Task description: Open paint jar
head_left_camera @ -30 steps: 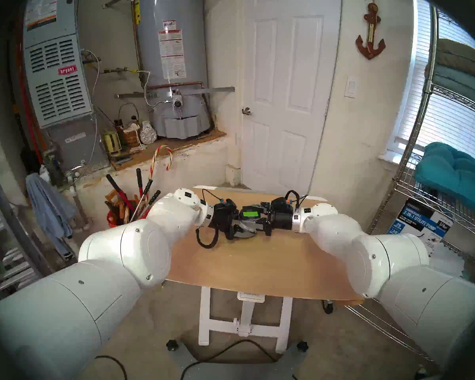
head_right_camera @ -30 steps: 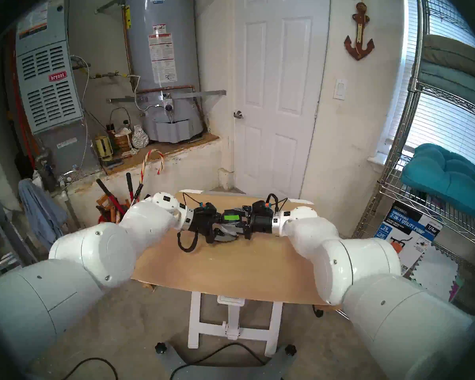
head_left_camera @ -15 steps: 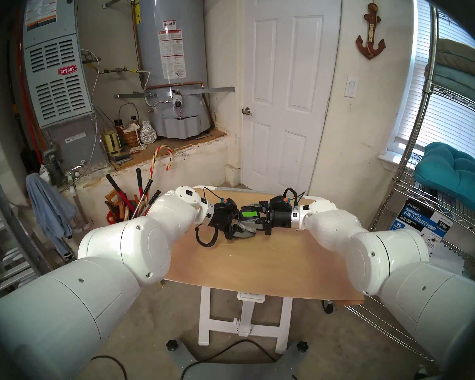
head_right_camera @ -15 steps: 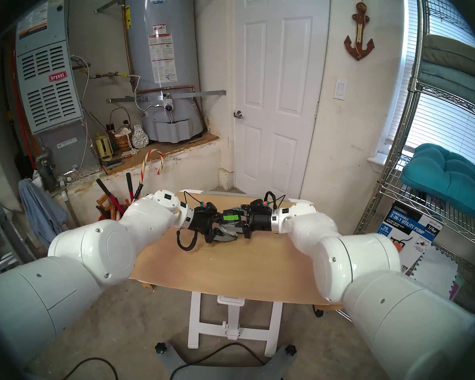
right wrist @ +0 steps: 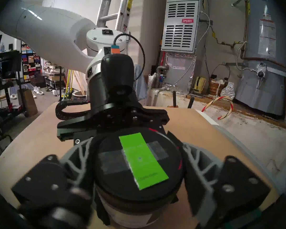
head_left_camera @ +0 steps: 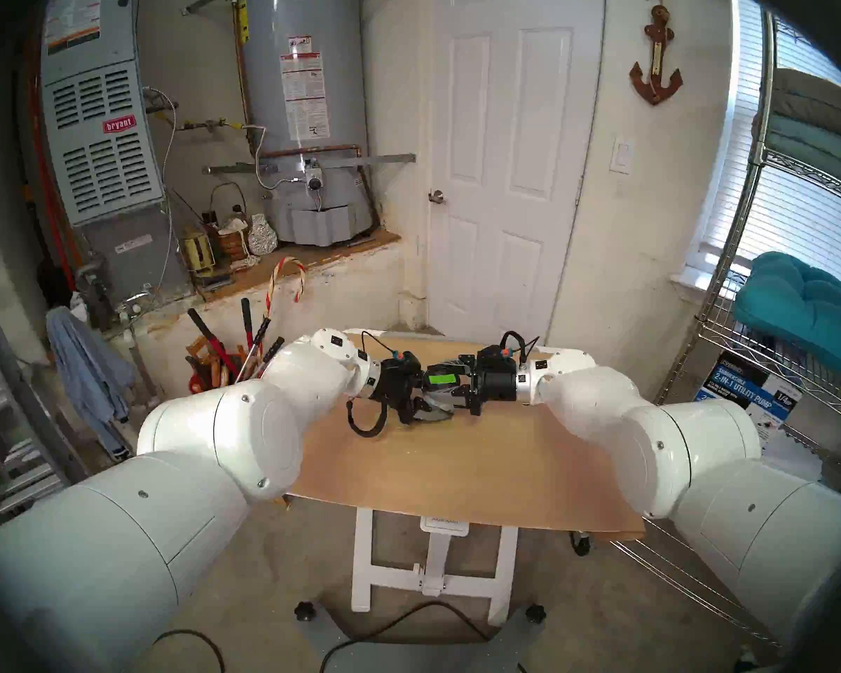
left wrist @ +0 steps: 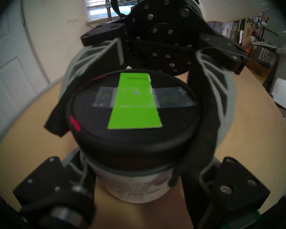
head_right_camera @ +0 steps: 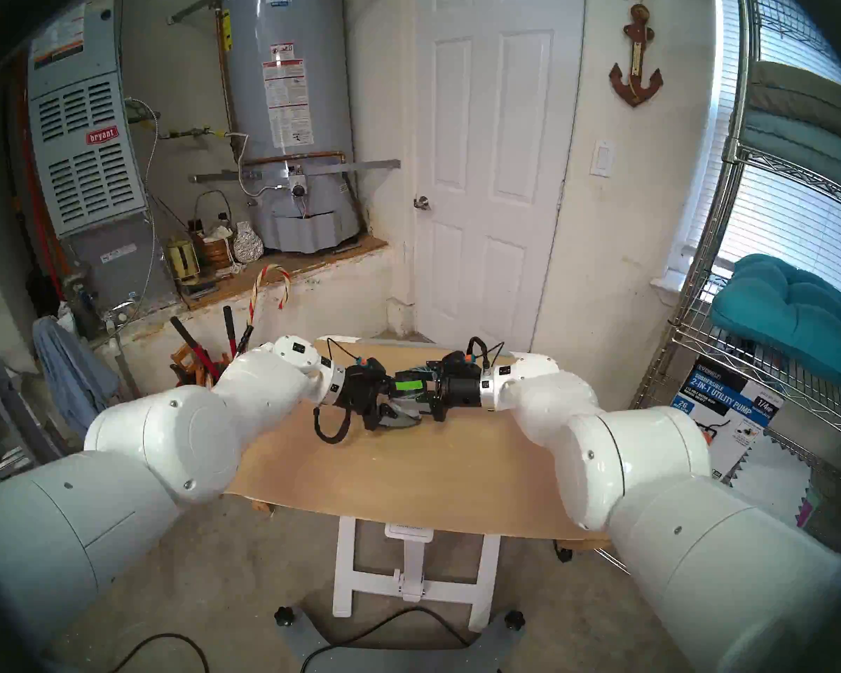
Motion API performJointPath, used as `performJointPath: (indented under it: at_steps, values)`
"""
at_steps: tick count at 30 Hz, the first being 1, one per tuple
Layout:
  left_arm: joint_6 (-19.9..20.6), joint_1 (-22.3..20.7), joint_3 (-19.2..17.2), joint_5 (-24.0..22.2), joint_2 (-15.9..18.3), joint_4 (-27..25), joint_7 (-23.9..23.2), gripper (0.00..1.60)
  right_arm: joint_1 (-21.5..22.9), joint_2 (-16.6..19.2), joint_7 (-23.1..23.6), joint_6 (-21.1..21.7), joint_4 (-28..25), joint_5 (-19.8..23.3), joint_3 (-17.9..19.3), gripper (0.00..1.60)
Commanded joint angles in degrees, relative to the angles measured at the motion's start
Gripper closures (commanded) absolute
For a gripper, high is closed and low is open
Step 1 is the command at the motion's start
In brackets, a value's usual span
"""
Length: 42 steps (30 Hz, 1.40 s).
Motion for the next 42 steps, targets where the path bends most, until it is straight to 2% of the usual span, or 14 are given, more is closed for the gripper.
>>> performJointPath:
  at_steps: [1, 3, 10, 23, 30, 42]
  values:
    - [-0.8, -0.1, -0.4, -0.5, -0.3, 0.4, -1.3, 1.60, 2.2, 0.8, 6.2, 1.5, -0.3, 1.5, 0.9, 0.00]
    - [-1.0, 0.0, -0.6, -0.9, -0.3, 0.5, -1.1, 1.60, 2.1, 1.0, 5.6, 2.1, -0.3, 2.1, 1.5, 0.00]
    - [-1.5, 0.5, -1.7, -1.8, -0.4, 0.8, 0.4, 1.60, 1.5, 2.8, 8.6, 5.7, -0.3, 5.3, 5.6, 0.00]
    - [-2.0, 1.6, -2.7, -2.2, -1.4, 0.8, 2.9, 1.60, -0.3, 4.1, 10.0, 11.6, -0.3, 7.9, 9.6, 0.00]
    - [-1.4, 2.4, -2.8, -2.0, -2.8, -0.1, 7.9, 1.60, -0.5, 4.2, 10.0, 13.8, -0.3, 9.6, 11.7, 0.00]
    - [-0.5, 3.3, -2.5, -1.6, -4.2, -0.9, 13.7, 1.60, -2.0, 3.8, 10.0, 16.4, -0.3, 10.6, 13.5, 0.00]
